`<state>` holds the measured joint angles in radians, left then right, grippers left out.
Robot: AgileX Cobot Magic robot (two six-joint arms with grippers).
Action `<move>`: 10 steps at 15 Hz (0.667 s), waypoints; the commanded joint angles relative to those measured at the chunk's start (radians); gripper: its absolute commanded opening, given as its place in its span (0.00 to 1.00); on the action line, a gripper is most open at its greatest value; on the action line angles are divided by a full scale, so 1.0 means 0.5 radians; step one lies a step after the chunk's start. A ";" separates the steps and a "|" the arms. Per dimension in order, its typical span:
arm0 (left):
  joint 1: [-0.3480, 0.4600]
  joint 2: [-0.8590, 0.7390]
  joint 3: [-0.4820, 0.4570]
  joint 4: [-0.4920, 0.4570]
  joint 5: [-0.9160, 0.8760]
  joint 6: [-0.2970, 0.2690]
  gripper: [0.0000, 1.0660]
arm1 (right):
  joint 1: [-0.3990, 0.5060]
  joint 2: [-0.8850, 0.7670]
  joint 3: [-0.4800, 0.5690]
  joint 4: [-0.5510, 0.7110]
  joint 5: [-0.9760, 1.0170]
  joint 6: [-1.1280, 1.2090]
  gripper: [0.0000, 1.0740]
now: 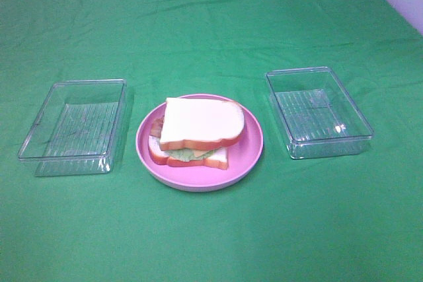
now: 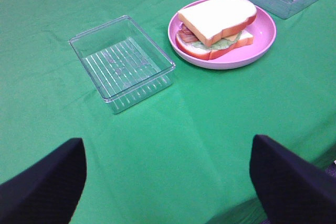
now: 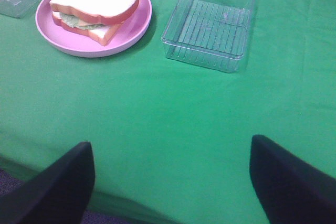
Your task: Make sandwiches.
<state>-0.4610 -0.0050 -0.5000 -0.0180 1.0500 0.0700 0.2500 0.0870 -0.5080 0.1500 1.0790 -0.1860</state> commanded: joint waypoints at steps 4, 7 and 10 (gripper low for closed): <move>0.052 -0.040 0.002 -0.018 -0.010 0.004 0.76 | -0.070 -0.014 0.004 -0.004 -0.020 0.014 0.72; 0.594 -0.040 0.002 -0.016 -0.010 0.006 0.76 | -0.380 -0.014 0.004 -0.004 -0.020 0.014 0.72; 0.938 -0.040 0.002 -0.016 -0.010 0.006 0.76 | -0.526 -0.014 0.004 -0.004 -0.020 0.014 0.72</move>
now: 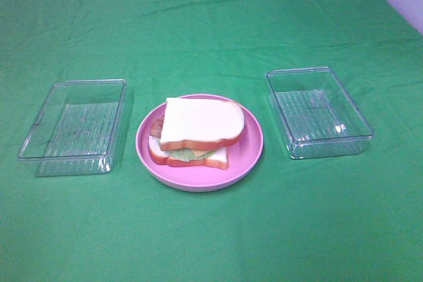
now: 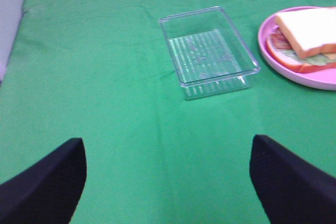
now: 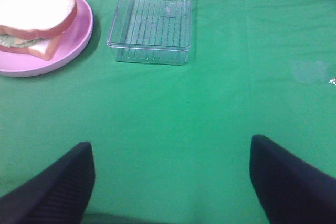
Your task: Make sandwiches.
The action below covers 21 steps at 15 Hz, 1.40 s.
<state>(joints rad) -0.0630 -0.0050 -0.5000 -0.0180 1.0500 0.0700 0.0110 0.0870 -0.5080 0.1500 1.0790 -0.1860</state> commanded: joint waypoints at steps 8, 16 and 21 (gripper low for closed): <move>0.336 -0.044 0.002 -0.016 -0.010 0.006 0.76 | -0.042 -0.214 0.000 0.002 -0.014 0.016 0.72; 0.334 -0.048 0.002 -0.016 -0.010 0.006 0.76 | -0.042 -0.200 0.002 0.018 -0.022 0.016 0.72; 0.314 -0.048 0.002 -0.016 -0.010 0.006 0.76 | -0.042 -0.200 0.002 0.018 -0.022 0.016 0.72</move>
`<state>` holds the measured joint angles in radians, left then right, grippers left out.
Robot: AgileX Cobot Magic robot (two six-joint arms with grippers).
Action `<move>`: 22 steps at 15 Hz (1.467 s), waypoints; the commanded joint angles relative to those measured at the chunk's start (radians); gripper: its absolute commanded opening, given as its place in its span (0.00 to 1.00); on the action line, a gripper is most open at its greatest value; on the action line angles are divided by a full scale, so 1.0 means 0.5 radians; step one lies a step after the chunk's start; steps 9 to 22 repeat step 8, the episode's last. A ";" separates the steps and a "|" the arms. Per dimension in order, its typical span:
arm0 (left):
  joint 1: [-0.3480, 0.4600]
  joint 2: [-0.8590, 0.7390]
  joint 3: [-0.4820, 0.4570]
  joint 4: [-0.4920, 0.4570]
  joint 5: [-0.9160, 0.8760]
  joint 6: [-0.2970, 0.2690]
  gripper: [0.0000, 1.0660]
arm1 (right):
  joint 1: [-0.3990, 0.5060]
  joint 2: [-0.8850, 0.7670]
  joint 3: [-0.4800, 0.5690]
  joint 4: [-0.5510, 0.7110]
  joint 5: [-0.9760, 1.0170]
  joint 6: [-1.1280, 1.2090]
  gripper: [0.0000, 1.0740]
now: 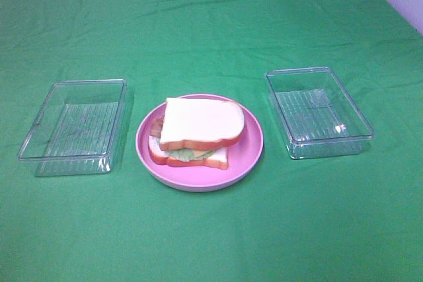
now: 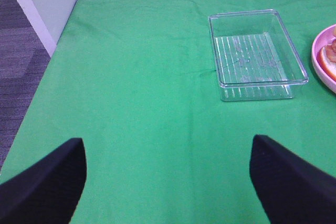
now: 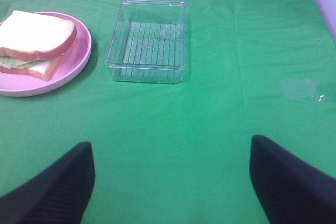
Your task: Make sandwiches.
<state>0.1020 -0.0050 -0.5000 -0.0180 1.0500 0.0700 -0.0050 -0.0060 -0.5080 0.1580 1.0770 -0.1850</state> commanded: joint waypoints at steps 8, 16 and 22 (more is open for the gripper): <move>-0.134 -0.048 0.002 -0.014 -0.010 0.006 0.76 | -0.010 -0.014 0.002 0.010 -0.018 0.014 0.72; -0.134 -0.048 0.002 -0.014 -0.010 0.006 0.76 | -0.010 -0.014 0.002 0.010 -0.018 0.014 0.72; -0.134 -0.048 0.002 -0.014 -0.010 0.006 0.76 | -0.010 -0.014 0.002 0.010 -0.018 0.014 0.72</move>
